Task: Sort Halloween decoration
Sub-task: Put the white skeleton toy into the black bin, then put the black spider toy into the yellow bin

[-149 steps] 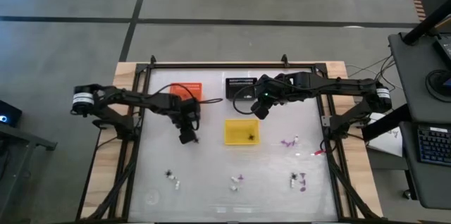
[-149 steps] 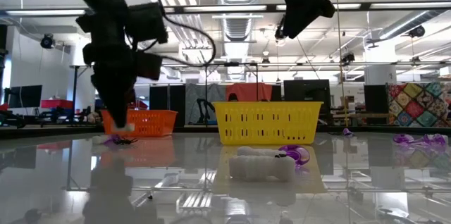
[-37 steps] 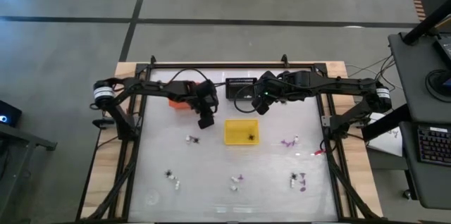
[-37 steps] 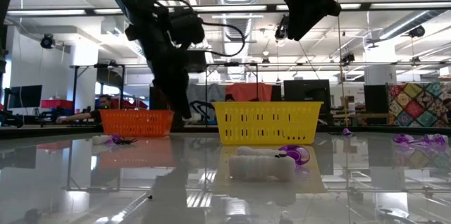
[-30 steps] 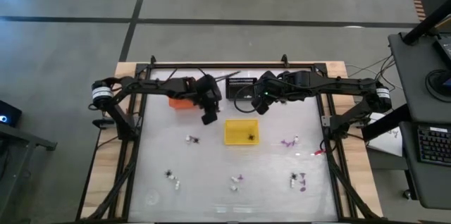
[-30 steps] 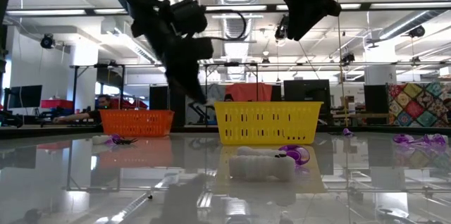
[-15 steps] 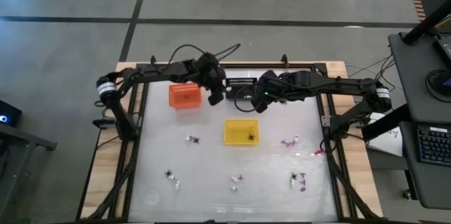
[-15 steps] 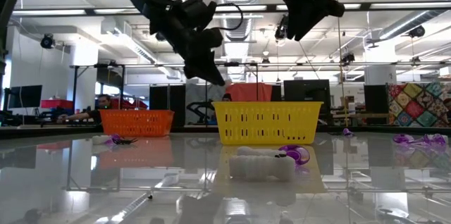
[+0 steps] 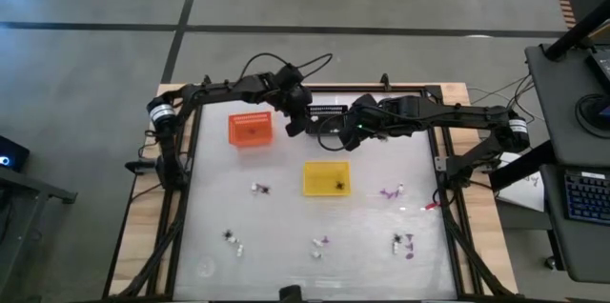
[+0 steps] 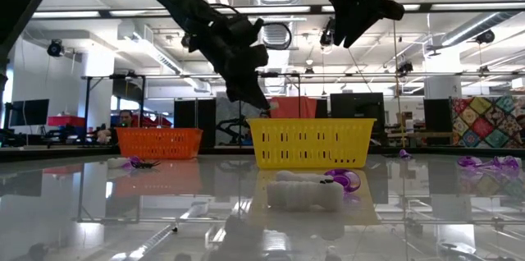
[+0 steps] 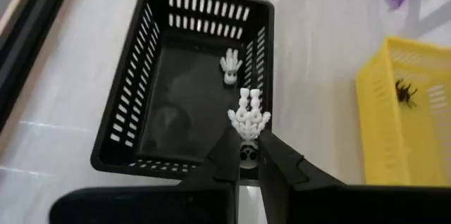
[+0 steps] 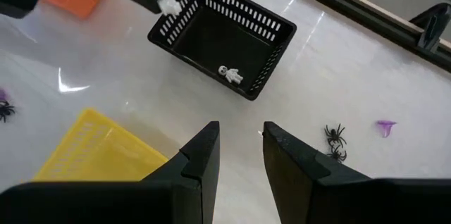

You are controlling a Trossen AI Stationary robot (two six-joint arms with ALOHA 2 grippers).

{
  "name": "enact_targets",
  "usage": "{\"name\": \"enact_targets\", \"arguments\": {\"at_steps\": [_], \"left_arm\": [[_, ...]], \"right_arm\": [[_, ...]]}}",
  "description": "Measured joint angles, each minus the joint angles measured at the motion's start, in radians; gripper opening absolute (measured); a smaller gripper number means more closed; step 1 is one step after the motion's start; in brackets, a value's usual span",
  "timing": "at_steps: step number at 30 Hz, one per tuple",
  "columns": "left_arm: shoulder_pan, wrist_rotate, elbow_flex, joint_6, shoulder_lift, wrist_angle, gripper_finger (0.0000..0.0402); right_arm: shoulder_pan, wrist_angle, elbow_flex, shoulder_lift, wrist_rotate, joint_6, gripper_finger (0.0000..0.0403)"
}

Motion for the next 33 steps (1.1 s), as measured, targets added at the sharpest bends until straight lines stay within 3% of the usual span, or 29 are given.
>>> {"name": "enact_targets", "arguments": {"at_steps": [8, 20, 25, 33], "left_arm": [[0.014, 0.0, 0.003, 0.016, 0.043, 0.008, 0.0056], [0.018, 0.037, 0.143, 0.085, 0.103, -0.094, 0.0102], [0.025, 0.04, 0.177, 0.158, 0.052, -0.181, 0.0102], [0.06, 0.039, 0.179, 0.194, -0.059, -0.289, 0.01]], "right_arm": [[0.0, -0.003, 0.0, 0.0, 0.0, 0.027, 0.0098], [0.0, -0.003, 0.0, 0.001, 0.018, 0.07, 0.0098], [-0.004, -0.041, 0.0, 0.001, 0.099, 0.091, 0.0098], [-0.074, -0.212, -0.061, 0.002, 0.13, 0.291, 0.0098]]}}
